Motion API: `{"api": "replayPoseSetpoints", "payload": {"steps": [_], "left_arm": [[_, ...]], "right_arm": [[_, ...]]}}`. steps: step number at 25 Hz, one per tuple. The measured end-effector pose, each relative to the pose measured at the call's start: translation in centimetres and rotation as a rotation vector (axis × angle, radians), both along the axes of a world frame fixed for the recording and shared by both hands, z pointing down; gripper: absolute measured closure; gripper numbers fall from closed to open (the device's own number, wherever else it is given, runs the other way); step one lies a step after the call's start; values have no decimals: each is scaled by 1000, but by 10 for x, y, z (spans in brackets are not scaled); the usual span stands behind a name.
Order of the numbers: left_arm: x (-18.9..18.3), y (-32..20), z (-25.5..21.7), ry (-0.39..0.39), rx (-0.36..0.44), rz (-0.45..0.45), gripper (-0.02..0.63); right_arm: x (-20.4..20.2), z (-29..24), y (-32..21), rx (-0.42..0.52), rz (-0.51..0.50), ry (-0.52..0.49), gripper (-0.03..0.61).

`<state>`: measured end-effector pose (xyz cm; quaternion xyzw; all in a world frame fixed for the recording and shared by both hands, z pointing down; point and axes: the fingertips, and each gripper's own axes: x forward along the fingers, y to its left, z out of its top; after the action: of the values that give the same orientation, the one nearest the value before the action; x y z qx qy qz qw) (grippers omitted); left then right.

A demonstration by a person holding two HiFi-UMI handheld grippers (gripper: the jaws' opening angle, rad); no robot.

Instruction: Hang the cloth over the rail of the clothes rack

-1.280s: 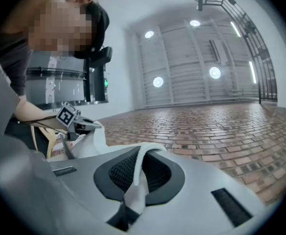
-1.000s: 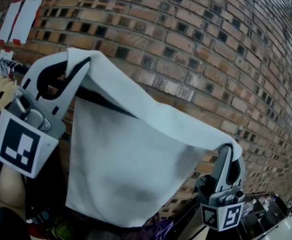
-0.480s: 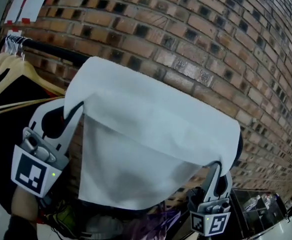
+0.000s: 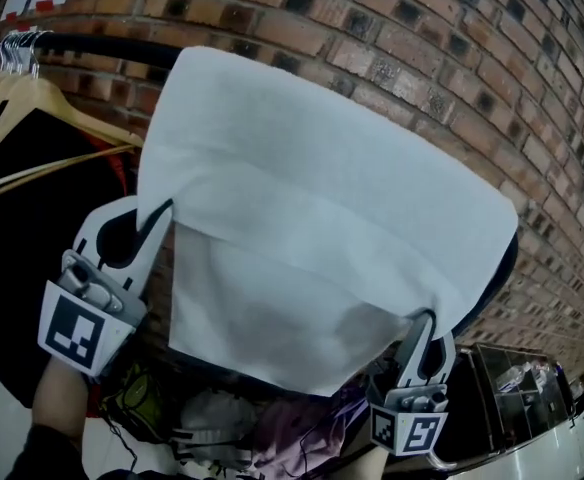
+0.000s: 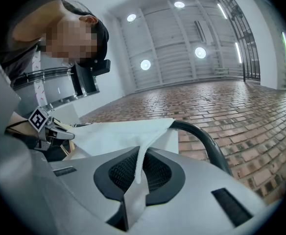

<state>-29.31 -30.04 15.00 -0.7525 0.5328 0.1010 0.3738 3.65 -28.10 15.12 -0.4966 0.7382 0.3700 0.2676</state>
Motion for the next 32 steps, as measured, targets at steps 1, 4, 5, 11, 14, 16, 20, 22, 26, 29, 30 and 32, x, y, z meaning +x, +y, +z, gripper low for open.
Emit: {"api": "replayPoseSetpoints", "payload": {"steps": [1,4,5,11,14,16,20,22,26,29,30,32], "left_arm": [[0,-1,7,4,-10,2,569],[3,-2,28,23,-32,10,569],[5,-3,36,29,-39,14,569],[9,-12,90,53,-115,-4,569],[8,-17,116,89,-160,2,569],[8,-19,130,111,-181,2,569],[11,-21,161,130,-238,-9,569],[13,-24,175,134,-266,-13,569],[13,-31,198,154,-317,-20,569],[14,-35,209,164,-348,-23,569],[14,-37,213,166,-359,-24,569],[15,-39,219,174,-373,-27,568]], "right_arm": [[1,6,0,-10,-2,-4,551],[6,26,-3,-49,-29,-28,551],[8,33,-4,-64,-32,-33,551],[12,78,-14,-165,-2,-31,551],[11,102,-15,-200,29,-24,551],[11,115,-16,-216,46,-23,551],[10,141,-14,-255,61,-30,551],[8,152,-15,-271,57,-40,551],[5,171,-18,-299,59,-44,551],[15,192,-27,-356,96,-38,551],[17,198,-29,-372,100,-39,551],[18,205,-33,-391,100,-41,551]]}}
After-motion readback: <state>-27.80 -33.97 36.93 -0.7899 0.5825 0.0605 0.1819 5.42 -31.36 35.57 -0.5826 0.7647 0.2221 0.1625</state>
